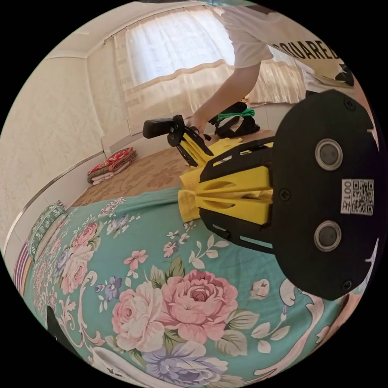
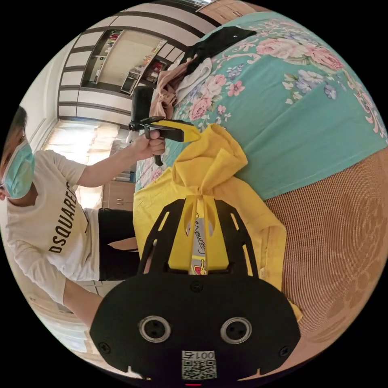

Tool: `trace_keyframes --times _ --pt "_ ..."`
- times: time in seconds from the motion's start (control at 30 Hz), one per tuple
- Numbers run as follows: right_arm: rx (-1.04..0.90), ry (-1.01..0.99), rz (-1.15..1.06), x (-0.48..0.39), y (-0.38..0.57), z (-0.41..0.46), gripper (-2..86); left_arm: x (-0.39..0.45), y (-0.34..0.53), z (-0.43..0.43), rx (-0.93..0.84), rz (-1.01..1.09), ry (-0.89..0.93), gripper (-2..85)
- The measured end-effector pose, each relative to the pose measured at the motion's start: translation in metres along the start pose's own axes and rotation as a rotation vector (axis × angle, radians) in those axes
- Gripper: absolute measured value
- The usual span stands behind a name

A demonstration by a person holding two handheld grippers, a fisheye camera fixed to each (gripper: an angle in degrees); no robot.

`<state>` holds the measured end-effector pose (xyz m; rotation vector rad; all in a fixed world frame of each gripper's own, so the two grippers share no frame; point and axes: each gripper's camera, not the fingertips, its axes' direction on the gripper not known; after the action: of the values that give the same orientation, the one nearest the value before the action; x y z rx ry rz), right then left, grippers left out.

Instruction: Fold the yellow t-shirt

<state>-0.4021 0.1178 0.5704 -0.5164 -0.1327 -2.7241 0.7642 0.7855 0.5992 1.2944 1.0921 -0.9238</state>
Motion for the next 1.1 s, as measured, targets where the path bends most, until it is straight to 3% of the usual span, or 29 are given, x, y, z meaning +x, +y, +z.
trace_keyframes --times 0.23,0.5,0.83,1.1 --pt "0.260 0.096 0.136 -0.009 -0.014 -0.017 10.9 0.022 0.014 -0.029 0.090 0.058 -0.059 -0.8" --pt "0.368 -0.097 0.143 -0.003 -0.039 -0.025 12.5 0.022 0.035 -0.057 0.158 0.039 -0.108 -0.9" --pt "0.298 -0.062 0.246 0.006 -0.101 -0.016 13.5 0.011 0.071 -0.094 0.282 -0.016 -0.149 -0.9" --pt "0.250 -0.111 0.189 0.011 -0.168 -0.014 3.7 -0.016 0.085 -0.107 0.311 -0.072 -0.157 -0.9"
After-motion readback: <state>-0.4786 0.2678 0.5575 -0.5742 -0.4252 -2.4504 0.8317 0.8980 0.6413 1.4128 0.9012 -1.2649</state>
